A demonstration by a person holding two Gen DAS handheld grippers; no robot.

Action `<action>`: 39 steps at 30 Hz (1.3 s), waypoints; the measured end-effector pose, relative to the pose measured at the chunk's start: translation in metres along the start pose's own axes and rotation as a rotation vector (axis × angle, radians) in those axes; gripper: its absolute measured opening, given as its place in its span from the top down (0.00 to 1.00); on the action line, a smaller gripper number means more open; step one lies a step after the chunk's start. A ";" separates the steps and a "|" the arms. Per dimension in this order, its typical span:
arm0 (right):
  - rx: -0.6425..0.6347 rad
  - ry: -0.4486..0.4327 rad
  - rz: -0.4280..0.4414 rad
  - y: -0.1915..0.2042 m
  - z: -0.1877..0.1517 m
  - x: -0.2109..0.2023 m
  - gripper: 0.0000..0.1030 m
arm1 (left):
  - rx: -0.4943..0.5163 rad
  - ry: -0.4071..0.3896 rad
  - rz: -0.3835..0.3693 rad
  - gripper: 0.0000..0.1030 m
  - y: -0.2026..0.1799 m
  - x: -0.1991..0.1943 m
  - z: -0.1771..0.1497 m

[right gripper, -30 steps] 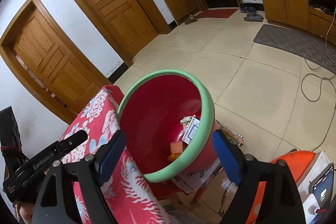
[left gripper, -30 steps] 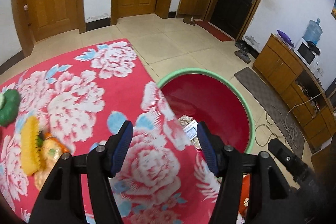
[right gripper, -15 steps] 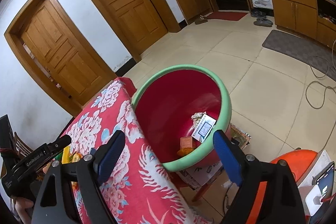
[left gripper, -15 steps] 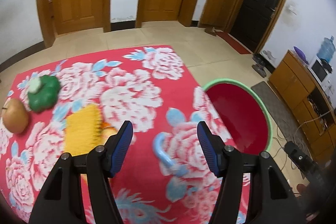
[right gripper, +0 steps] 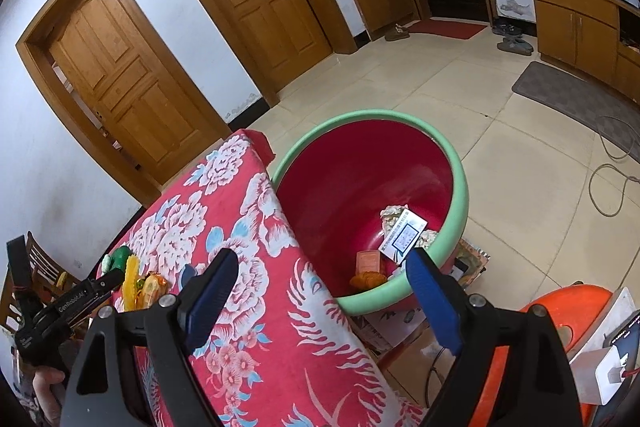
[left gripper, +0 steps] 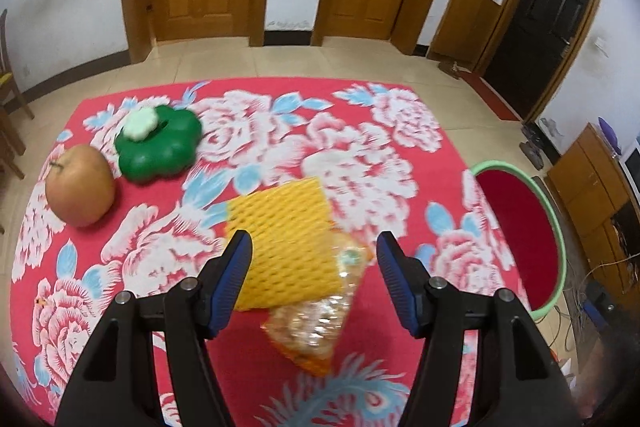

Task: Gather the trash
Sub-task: 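Move both tools back over the table items, then grasp the yellow foam net with the left tool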

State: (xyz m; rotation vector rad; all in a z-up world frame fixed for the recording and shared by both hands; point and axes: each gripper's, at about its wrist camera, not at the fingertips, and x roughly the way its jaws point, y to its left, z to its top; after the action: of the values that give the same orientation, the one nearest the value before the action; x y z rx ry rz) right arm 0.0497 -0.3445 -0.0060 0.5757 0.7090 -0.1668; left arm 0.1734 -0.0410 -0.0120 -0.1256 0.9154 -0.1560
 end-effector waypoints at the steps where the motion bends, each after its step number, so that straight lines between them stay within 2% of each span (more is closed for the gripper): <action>1: -0.001 0.004 0.000 0.001 0.000 0.001 0.15 | -0.005 0.009 0.005 0.38 0.003 0.004 -0.001; 6: -0.013 0.015 -0.002 0.005 -0.002 0.004 0.15 | -0.046 0.055 0.013 0.38 0.017 0.019 -0.008; 10: -0.021 0.017 -0.004 0.007 -0.001 0.003 0.15 | -0.081 0.071 -0.030 0.39 0.026 0.024 -0.015; 15: -0.030 0.016 0.000 0.011 -0.002 0.002 0.15 | -0.106 0.061 -0.062 0.64 0.033 0.021 -0.019; 18: -0.041 0.013 0.005 0.015 -0.003 -0.001 0.15 | -0.121 0.058 -0.070 0.75 0.038 0.018 -0.021; 20: -0.048 0.009 0.007 0.018 -0.005 -0.005 0.15 | -0.131 0.054 -0.080 0.78 0.042 0.014 -0.022; 33: -0.134 -0.052 0.030 0.047 -0.011 -0.047 0.15 | -0.146 -0.040 -0.138 0.80 0.057 -0.050 -0.036; 39: -0.186 -0.056 0.046 0.068 -0.019 -0.056 0.15 | -0.153 -0.056 -0.134 0.80 0.068 -0.069 -0.048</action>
State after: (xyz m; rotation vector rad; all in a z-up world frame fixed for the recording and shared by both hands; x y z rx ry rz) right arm 0.0195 -0.2800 0.0493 0.4075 0.6483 -0.0731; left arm 0.0997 0.0366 0.0008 -0.3322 0.8625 -0.2060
